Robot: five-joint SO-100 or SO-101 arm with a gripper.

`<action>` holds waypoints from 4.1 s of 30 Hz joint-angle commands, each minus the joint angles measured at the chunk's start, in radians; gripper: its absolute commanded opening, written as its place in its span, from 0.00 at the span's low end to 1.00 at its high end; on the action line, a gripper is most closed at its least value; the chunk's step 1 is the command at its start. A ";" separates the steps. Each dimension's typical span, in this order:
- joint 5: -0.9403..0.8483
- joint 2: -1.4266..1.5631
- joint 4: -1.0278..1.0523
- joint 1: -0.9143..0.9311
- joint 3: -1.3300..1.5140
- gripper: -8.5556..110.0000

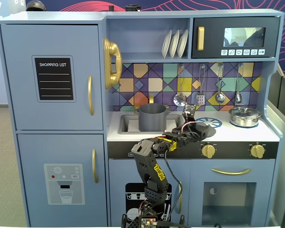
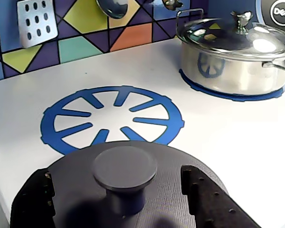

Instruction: Pick up the lid from the counter and put it on the gray recipient

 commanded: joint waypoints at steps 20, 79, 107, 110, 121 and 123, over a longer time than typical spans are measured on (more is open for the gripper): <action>0.011 -0.158 -0.072 -0.015 -0.150 0.25; -0.011 0.163 0.351 -0.586 -0.394 0.07; -0.021 0.101 0.267 -0.571 -0.281 0.07; -0.025 0.115 0.267 -0.574 -0.258 0.07; -0.002 0.350 0.439 -0.577 -0.147 0.29; -0.002 0.425 0.555 -0.575 -0.175 0.29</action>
